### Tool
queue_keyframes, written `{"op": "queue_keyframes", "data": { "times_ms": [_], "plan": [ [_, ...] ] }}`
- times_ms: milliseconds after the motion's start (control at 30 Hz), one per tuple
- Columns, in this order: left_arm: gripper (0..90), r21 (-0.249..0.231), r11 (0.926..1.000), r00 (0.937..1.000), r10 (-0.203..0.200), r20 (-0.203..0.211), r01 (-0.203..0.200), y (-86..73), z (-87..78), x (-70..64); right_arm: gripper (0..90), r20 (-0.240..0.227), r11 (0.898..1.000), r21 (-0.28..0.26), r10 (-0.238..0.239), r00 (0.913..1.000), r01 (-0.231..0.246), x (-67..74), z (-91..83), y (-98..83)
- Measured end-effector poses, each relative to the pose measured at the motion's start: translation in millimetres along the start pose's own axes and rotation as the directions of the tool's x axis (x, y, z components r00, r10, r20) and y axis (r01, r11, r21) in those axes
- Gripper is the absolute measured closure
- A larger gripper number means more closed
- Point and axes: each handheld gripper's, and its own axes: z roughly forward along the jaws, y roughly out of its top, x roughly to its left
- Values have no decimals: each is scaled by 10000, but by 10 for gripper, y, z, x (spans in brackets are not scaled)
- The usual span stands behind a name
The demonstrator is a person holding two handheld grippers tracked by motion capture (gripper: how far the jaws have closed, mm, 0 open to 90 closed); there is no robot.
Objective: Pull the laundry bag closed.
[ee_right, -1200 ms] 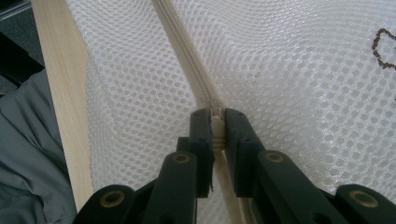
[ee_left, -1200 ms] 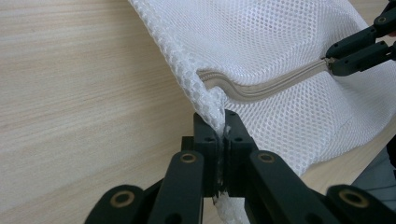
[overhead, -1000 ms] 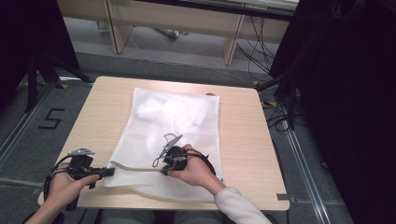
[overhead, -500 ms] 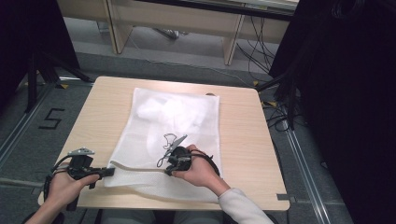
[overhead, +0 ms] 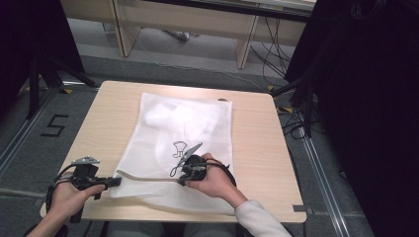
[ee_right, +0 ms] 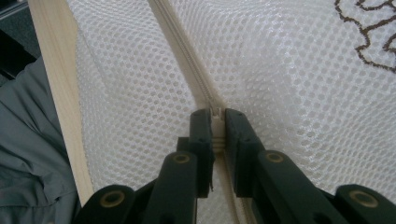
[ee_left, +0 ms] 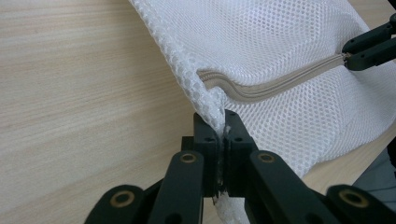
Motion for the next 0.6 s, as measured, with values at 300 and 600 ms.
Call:
{"op": "queue_keyframes", "data": {
  "times_ms": [300,600],
  "plan": [
    [861,-11,10000,10000,-21,0,21,-2,3,1,828,31,10000,64,-16,10000,16,-8,-30,-32],
    [861,3,10000,10000,0,-26,0,-2,6,-2,828,70,10000,-16,90,9999,-90,-24,-71,-84]
  ]
}}
